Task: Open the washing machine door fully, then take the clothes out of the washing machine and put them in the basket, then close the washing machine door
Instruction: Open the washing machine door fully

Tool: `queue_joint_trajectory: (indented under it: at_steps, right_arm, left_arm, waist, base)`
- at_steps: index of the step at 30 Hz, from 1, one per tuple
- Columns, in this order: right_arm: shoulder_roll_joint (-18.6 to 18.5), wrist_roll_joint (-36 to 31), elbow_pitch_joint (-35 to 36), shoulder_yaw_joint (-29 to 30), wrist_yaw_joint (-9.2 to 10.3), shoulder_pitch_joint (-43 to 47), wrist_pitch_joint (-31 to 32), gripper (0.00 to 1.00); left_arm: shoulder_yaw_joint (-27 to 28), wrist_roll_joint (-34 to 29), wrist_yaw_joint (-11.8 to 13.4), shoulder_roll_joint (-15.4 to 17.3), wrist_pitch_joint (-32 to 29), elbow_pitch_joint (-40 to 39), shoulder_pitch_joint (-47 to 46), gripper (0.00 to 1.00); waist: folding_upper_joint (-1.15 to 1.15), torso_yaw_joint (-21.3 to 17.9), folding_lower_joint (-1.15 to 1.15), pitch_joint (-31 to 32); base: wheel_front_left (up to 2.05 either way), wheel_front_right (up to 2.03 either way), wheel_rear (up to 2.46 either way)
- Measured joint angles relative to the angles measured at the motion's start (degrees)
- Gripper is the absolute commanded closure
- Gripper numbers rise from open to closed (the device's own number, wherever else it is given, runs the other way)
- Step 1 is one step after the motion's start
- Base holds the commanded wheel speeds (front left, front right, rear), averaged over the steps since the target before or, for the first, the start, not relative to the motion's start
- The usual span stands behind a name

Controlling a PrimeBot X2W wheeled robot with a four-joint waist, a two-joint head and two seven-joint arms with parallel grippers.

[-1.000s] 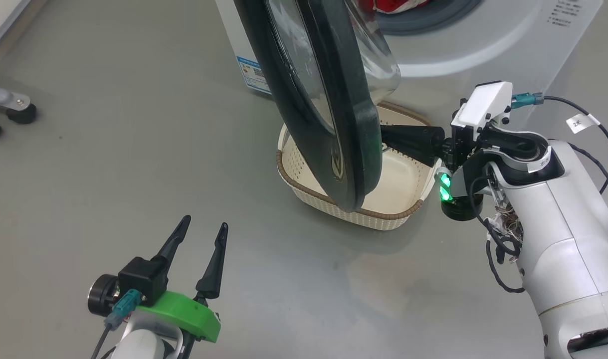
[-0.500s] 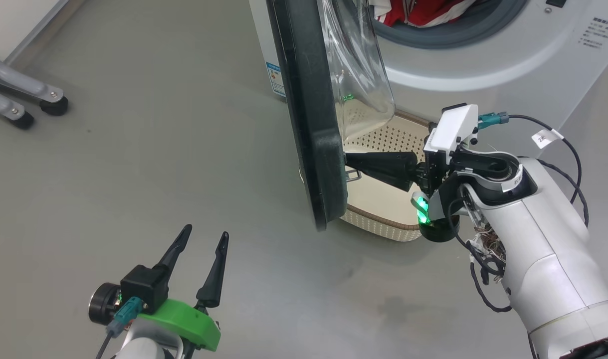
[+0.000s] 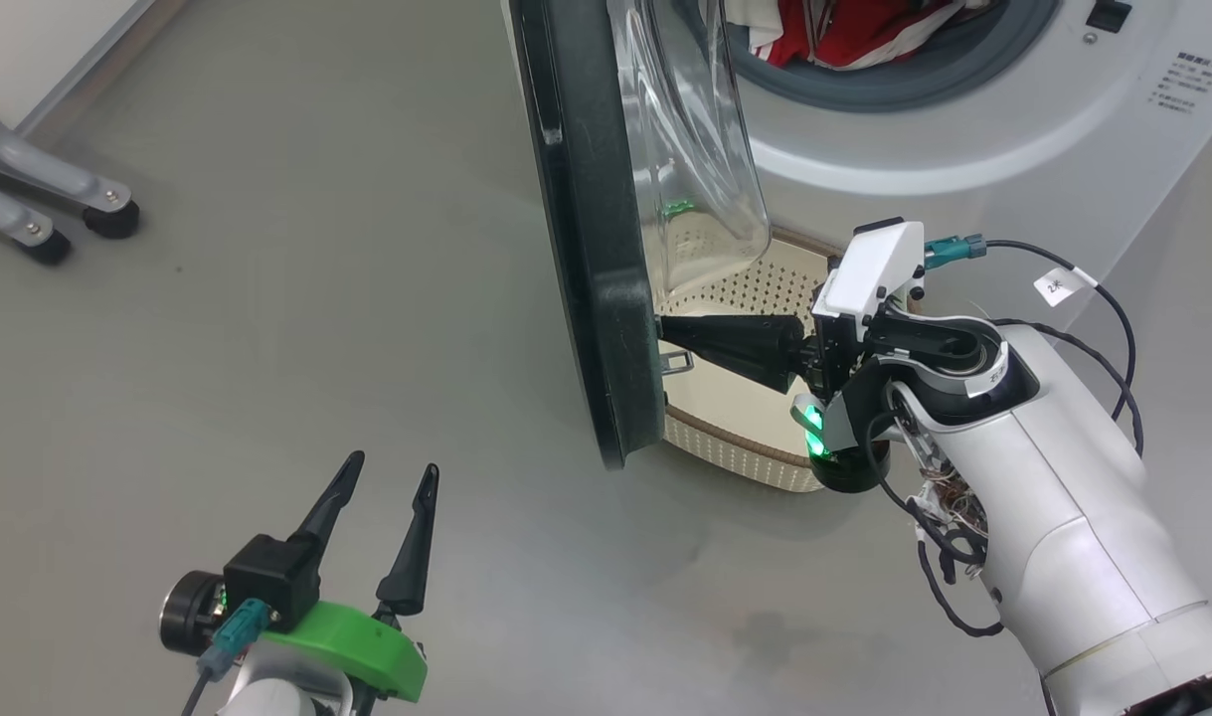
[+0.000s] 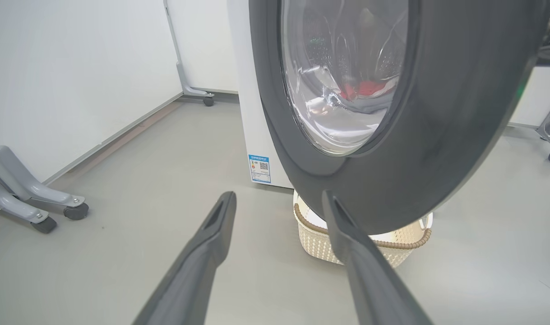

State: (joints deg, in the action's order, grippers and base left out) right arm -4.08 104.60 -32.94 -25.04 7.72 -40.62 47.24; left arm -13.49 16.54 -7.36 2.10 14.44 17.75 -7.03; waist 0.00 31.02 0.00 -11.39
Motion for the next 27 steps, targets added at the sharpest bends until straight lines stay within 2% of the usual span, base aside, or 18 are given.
queue_joint_trajectory:
  at_steps: [5,7,13,19,24,27]
  right_arm:
    - [0.3,-0.8,0.8,-0.2,0.00,0.8,-2.7,1.00]
    - [0.0,-4.2,1.2,-0.2,-0.44,1.4,-5.6,1.00]
    - [-4.8,-15.0,3.4,-3.3,-5.68,4.0,-12.9,1.00]
    - [-7.4,-22.3,5.3,-4.7,-9.49,10.0,-21.2,1.00]
    - [-10.9,-31.1,7.5,-6.5,-11.78,14.2,-30.0,1.00]
    - [-13.5,-36.6,8.8,-6.9,-11.77,15.8,-35.6,1.00]
  left_arm:
    - [0.6,-0.1,0.0,0.0,0.0,-0.7,0.0,0.00]
    - [0.8,-0.2,0.0,0.1,0.0,-1.1,0.1,0.00]
    - [1.6,-0.5,0.0,1.1,0.0,-2.0,0.2,0.00]
    - [3.3,-1.1,0.0,2.8,0.0,-2.3,2.3,0.00]
    - [5.3,-1.5,0.0,4.0,0.0,-2.6,4.4,0.00]
    - [6.6,-1.5,0.0,4.5,0.0,-2.9,5.5,0.00]
  waist:
    - [0.00,-1.2,0.00,1.1]
    - [0.00,-1.8,0.00,1.7]
    - [0.00,-4.3,0.00,3.9]
    - [0.00,-7.5,0.00,6.6]
    - [0.00,-10.8,0.00,8.8]
    - [0.00,-13.0,0.00,10.0]
  base:
    - [0.00,0.00,0.00]
    - [0.00,0.00,0.00]
    - [0.00,0.00,0.00]
    - [0.00,0.00,0.00]
    - [0.00,0.00,0.00]
    - [0.00,0.00,0.00]
